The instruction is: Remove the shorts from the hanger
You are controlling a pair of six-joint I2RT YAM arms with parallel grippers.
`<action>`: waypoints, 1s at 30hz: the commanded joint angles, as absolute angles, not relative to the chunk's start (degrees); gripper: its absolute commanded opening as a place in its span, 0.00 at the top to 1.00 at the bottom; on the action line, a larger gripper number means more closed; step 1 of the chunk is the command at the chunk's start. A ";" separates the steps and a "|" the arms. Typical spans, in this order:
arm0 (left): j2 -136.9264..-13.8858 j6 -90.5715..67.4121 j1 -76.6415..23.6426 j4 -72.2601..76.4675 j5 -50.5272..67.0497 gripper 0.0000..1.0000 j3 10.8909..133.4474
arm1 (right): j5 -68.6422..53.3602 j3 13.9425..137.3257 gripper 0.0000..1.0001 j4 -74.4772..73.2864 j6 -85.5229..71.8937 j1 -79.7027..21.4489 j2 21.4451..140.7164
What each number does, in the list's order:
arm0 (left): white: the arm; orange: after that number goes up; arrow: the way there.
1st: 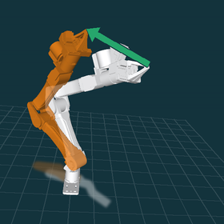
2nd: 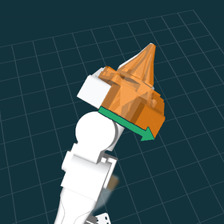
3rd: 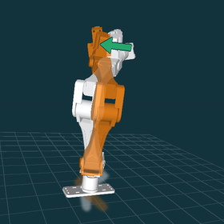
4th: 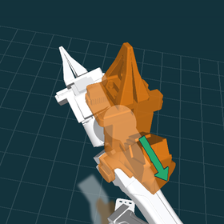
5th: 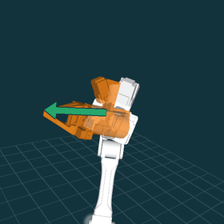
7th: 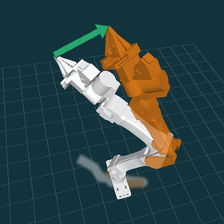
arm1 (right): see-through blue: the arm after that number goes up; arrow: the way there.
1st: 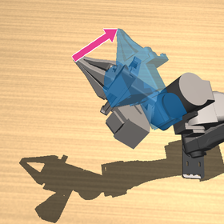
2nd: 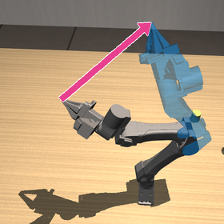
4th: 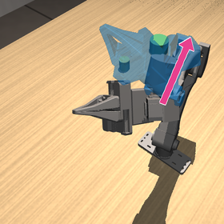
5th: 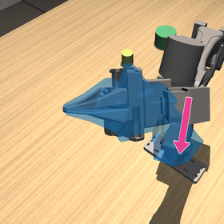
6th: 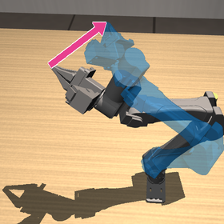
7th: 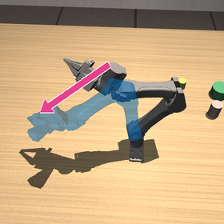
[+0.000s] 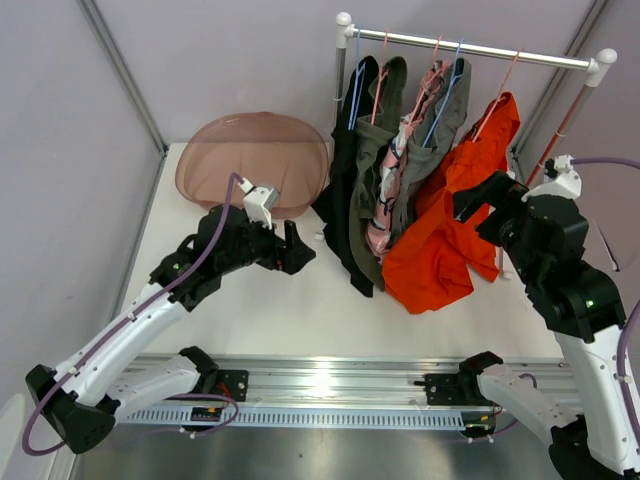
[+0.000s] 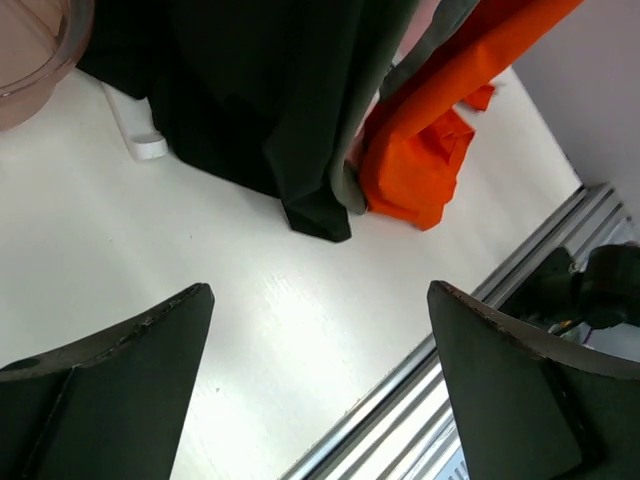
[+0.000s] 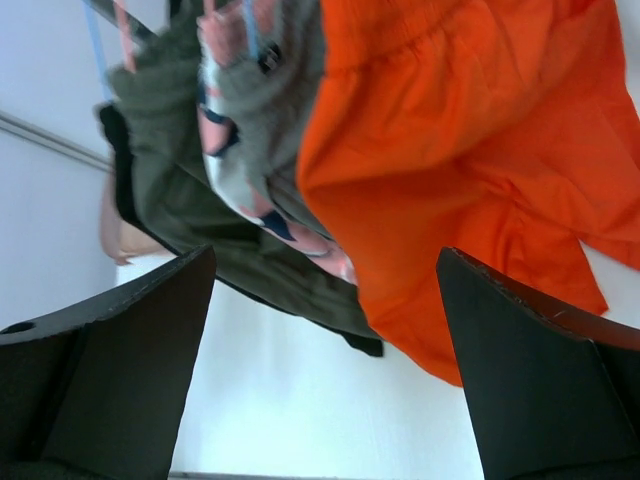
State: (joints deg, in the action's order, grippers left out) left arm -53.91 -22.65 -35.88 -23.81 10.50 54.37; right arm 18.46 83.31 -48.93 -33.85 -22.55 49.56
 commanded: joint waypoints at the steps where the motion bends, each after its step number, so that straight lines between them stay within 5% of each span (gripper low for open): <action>1: -53.88 -16.98 -39.01 -28.20 3.88 0.04 63.58 | 20.13 80.34 0.01 -46.50 -32.44 -22.76 48.61; 8: -61.16 -13.88 -42.10 -35.07 -1.07 0.01 75.84 | 24.77 95.13 0.01 -44.64 -24.53 -22.68 58.96; 18: -63.46 -15.47 -42.10 -28.12 1.67 0.01 71.02 | 26.90 118.72 0.01 -47.81 -17.14 -13.83 79.44; 30: -63.54 -15.82 -41.92 -26.89 2.72 0.01 68.64 | 22.42 114.08 0.04 -39.56 -18.72 -7.30 86.56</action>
State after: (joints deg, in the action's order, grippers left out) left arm -64.45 -16.01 -41.89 -29.23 1.83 68.86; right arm 24.53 114.83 -44.80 -18.44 -8.40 85.45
